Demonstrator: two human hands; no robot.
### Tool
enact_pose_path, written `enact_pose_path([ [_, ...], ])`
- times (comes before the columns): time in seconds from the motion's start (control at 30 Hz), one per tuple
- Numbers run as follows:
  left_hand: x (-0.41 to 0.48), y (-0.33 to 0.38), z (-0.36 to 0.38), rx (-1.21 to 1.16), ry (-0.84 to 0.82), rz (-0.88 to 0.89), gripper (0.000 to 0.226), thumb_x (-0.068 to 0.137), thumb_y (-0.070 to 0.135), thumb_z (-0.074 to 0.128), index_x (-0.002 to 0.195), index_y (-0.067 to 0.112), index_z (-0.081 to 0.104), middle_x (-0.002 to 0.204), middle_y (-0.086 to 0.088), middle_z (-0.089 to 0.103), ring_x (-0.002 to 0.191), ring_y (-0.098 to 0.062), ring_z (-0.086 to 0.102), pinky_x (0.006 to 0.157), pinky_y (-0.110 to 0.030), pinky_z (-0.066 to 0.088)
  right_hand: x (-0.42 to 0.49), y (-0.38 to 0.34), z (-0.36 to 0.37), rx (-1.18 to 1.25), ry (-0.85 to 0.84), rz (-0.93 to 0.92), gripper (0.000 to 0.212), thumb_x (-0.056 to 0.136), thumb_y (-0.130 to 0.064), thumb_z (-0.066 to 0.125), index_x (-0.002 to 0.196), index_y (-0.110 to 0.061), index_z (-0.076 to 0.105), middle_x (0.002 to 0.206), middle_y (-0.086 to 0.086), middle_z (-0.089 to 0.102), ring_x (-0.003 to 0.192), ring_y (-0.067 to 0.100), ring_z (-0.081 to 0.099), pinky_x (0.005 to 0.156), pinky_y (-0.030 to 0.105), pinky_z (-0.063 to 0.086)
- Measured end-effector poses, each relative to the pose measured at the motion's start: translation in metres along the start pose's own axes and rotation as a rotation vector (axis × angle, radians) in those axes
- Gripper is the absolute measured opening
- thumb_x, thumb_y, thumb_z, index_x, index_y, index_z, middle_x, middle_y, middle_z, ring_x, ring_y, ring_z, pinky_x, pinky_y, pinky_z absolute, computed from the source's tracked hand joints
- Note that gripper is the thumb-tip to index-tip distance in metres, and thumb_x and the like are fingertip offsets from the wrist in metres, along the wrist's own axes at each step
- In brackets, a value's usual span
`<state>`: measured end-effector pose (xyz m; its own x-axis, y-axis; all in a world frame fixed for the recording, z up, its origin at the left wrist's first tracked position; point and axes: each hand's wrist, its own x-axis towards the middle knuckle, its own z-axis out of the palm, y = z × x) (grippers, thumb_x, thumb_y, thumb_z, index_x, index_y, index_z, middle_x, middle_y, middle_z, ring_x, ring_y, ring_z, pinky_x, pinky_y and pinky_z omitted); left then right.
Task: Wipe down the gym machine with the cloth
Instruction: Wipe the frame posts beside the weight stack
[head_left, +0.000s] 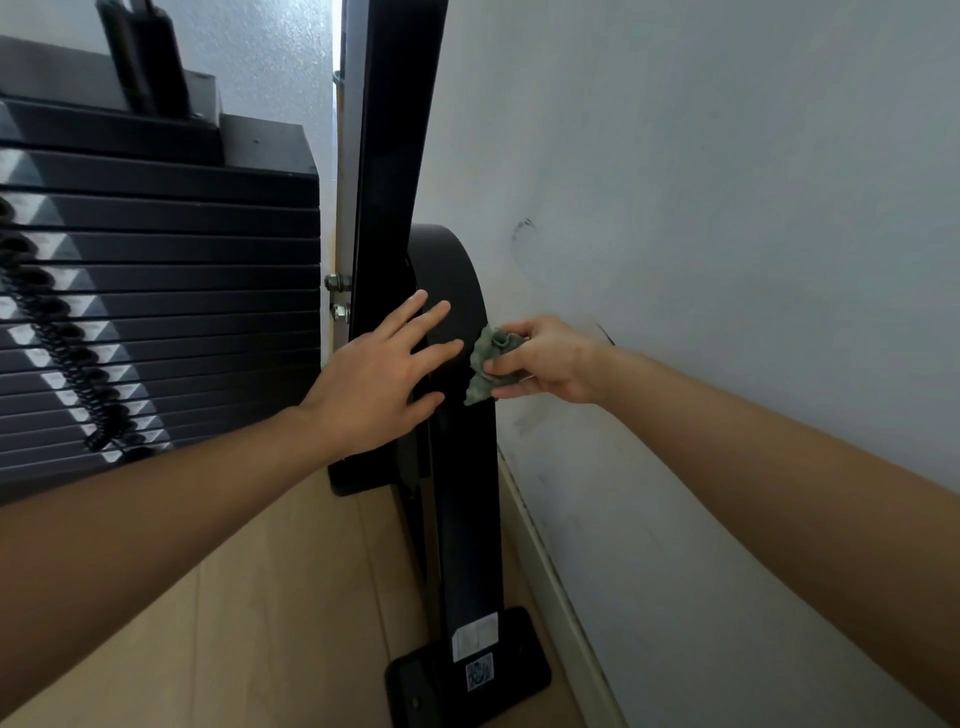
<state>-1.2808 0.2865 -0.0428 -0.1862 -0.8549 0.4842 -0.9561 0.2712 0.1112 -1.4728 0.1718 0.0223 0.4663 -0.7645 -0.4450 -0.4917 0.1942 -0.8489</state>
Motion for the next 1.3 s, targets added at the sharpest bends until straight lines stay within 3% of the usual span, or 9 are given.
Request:
enact_pose_path([
  [0.2,-0.021,0.001,0.012,0.087,0.054,0.089,0.048,0.093,0.039,0.067,0.136,0.019,0.062,0.158,-0.013,0.041,0.150,-0.032,0.031,0.115,-0.048,0.035,-0.007,0.032,0.014,0.066,0.075,-0.066,0.037,0.087,0.007,0.071,0.121,-0.003,0.065,0.115,0.015,0.071,0.102,0.026,0.072,0.077,0.031,0.062],
  [0.47,-0.046,0.013,0.034,0.066,0.036,0.073,0.073,0.090,0.055,0.065,0.148,0.013,0.049,0.165,-0.013,0.026,0.155,-0.032,0.016,0.121,-0.051,0.029,-0.025,0.096,0.032,0.072,0.089,-0.016,0.036,0.085,0.008,0.073,0.116,-0.007,0.064,0.106,0.011,0.072,0.098,0.024,0.072,0.076,0.032,0.063],
  [0.57,-0.045,0.011,0.036,0.045,0.030,0.078,0.073,0.091,0.056,0.065,0.148,0.013,0.048,0.166,-0.013,0.025,0.156,-0.032,0.014,0.119,-0.054,0.031,-0.030,0.115,0.038,0.043,0.094,-0.023,0.036,0.085,0.005,0.074,0.114,-0.010,0.062,0.103,0.008,0.071,0.096,0.022,0.071,0.070,0.030,0.061],
  [0.67,-0.045,0.009,0.040,0.040,0.038,0.087,0.073,0.091,0.056,0.065,0.148,0.013,0.048,0.166,-0.014,0.025,0.155,-0.033,0.015,0.119,-0.055,0.031,-0.034,0.136,0.041,0.018,0.099,-0.002,0.034,0.083,0.003,0.077,0.109,-0.014,0.064,0.105,0.008,0.072,0.100,0.022,0.071,0.073,0.031,0.061],
  [0.87,-0.053,0.015,0.042,0.063,0.049,0.116,0.070,0.094,0.053,0.062,0.148,0.011,0.047,0.166,-0.017,0.023,0.155,-0.034,0.014,0.125,-0.051,0.017,-0.048,0.179,0.051,0.003,0.079,0.114,0.035,0.081,0.003,0.080,0.105,-0.016,0.065,0.106,0.009,0.072,0.102,0.024,0.070,0.069,0.027,0.059],
  [1.0,-0.073,0.029,0.053,0.123,-0.023,0.272,0.064,0.091,0.052,0.066,0.140,0.013,0.057,0.161,-0.018,0.034,0.153,-0.037,0.023,0.122,-0.055,0.023,-0.054,0.206,0.060,-0.034,0.112,0.210,0.051,0.079,0.006,0.080,0.123,-0.011,0.060,0.116,0.012,0.067,0.106,0.027,0.067,0.067,0.026,0.060],
  [1.17,-0.084,0.036,0.060,0.168,-0.084,0.287,0.067,0.091,0.055,0.064,0.144,0.017,0.052,0.161,-0.015,0.034,0.154,-0.037,0.018,0.120,-0.059,0.024,-0.061,0.233,0.070,-0.235,0.085,0.302,0.074,0.081,-0.003,0.082,0.145,-0.008,0.045,0.133,0.012,0.060,0.113,0.028,0.064,0.063,0.024,0.058],
  [1.3,-0.081,0.033,0.059,0.172,-0.106,0.294,0.066,0.090,0.058,0.063,0.144,0.020,0.053,0.161,-0.013,0.035,0.154,-0.036,0.019,0.117,-0.062,0.027,-0.069,0.246,0.075,-0.295,0.037,0.410,0.082,0.083,-0.005,0.080,0.152,-0.013,0.037,0.140,0.008,0.053,0.117,0.028,0.060,0.076,0.033,0.059],
])
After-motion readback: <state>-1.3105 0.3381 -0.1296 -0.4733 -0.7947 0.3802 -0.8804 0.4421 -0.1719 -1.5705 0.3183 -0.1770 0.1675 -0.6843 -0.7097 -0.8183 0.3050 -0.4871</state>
